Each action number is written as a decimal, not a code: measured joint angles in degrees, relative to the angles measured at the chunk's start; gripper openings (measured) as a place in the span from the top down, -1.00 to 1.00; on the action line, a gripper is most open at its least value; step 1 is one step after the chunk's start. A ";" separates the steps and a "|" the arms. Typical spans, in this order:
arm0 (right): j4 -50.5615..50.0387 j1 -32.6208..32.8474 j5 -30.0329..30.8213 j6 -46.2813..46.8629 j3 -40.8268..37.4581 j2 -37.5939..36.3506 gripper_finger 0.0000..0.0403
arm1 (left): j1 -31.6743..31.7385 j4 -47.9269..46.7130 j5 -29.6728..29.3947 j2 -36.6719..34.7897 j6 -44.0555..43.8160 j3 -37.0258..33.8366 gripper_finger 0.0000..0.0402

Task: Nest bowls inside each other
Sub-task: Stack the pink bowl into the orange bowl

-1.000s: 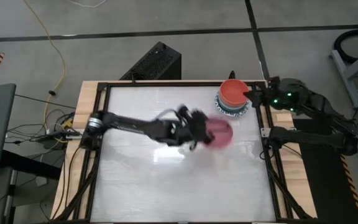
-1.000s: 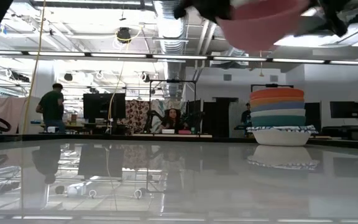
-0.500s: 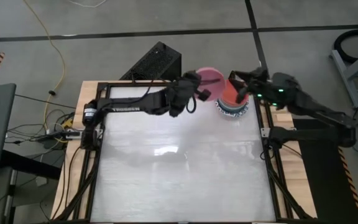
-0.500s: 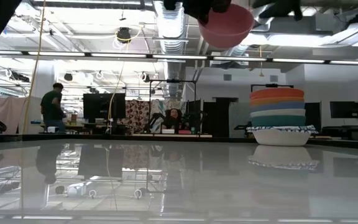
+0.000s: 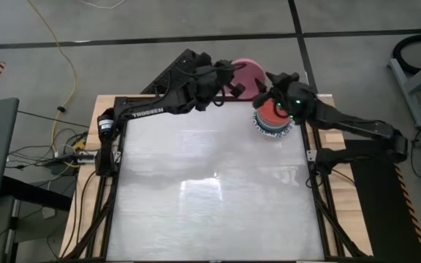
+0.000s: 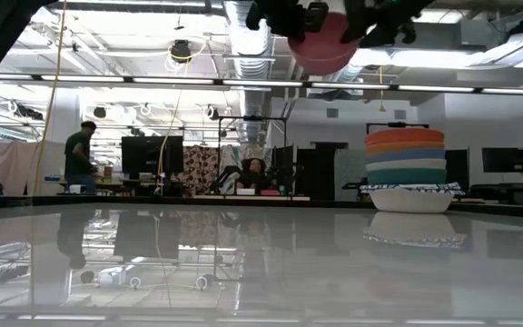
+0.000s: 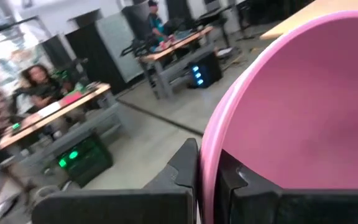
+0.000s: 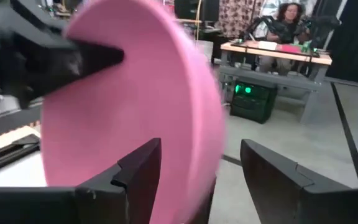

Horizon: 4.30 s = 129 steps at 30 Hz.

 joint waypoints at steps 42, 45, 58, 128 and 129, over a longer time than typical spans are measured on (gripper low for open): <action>-26.86 -23.28 -19.74 41.16 10.31 5.45 0.98 | 5.26 -19.80 15.94 -6.21 -0.44 -0.06 -0.41; -39.11 -28.10 -20.46 41.19 14.70 4.31 0.98 | 5.65 -22.38 15.79 -7.86 -2.75 -0.07 -0.41; -53.64 -35.07 -33.40 42.80 11.35 2.60 0.98 | 5.91 -30.81 19.29 -8.66 -7.74 -0.07 -0.41; -54.71 -35.96 -35.29 50.07 -2.91 -9.81 -0.12 | 8.32 -38.43 31.54 -10.45 -7.06 0.00 -0.41; -54.04 -35.56 -34.92 49.84 -2.91 -10.20 -0.11 | 8.33 -38.63 31.48 -10.45 -7.06 0.00 -0.41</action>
